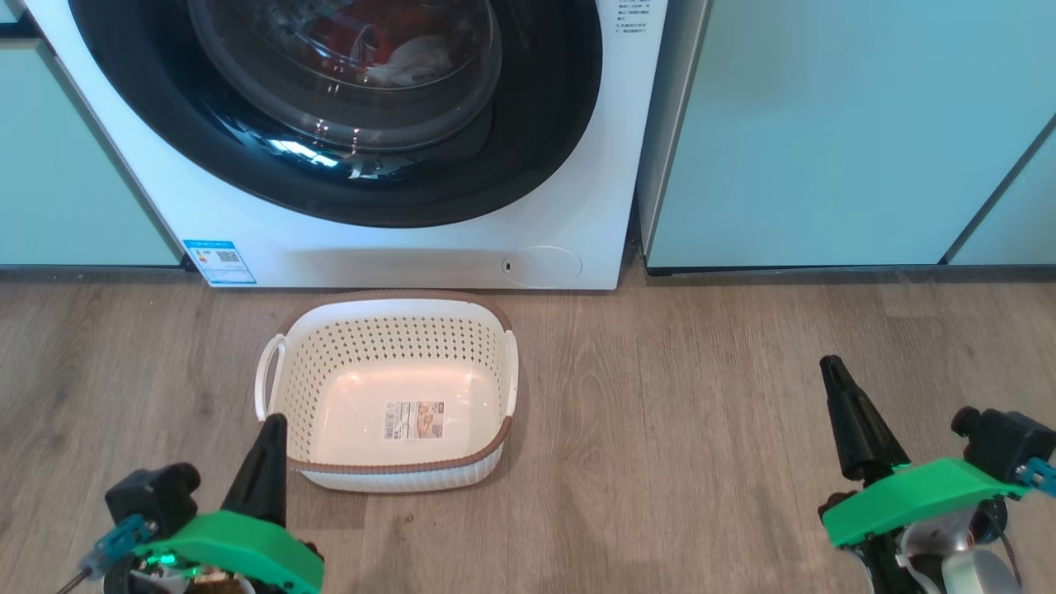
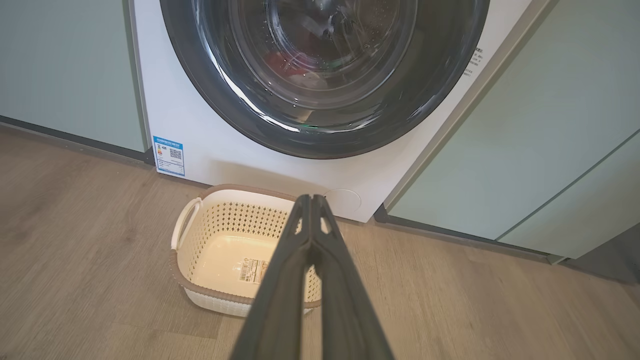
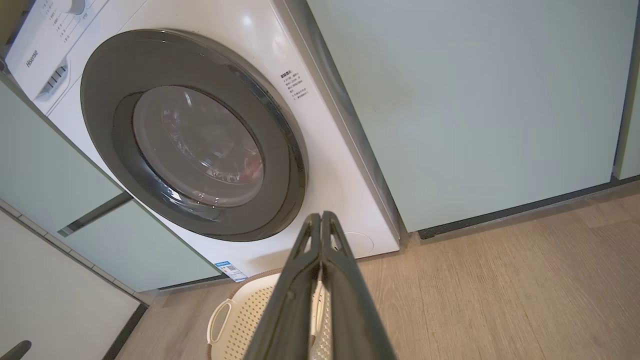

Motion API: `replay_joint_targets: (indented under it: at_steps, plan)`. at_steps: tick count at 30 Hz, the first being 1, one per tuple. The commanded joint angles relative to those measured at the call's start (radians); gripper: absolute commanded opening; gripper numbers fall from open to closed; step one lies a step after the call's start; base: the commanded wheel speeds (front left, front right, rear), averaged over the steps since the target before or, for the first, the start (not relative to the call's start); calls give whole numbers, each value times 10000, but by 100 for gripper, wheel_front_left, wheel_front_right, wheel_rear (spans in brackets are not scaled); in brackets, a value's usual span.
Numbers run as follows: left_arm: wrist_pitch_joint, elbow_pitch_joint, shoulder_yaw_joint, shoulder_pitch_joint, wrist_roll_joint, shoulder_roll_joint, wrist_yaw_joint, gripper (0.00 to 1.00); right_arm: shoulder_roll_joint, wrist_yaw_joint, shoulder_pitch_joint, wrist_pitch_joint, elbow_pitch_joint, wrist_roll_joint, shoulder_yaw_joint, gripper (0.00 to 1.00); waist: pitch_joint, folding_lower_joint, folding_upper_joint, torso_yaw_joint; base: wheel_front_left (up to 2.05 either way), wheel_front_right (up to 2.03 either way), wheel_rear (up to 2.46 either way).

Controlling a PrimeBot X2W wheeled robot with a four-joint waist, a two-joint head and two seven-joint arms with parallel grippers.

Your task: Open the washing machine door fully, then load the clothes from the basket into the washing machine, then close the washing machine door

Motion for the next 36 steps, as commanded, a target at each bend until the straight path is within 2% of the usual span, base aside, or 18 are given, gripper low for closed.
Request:
replay_joint_targets:
  at_steps: [1, 36]
  plan:
    - [46, -220, 230, -560, -377, 60, -87, 0, -146, 1, -464, 62, -224, 384, 1, 0, -4, 0, -1, 2, 0, 0, 0]
    - [581, 547, 635, -1126, -4526, -81, -591, 0, -315, 0, -881, 330, 490, 4306, -20, 0, -69, 0, -1, 33, 0, 0, 0]
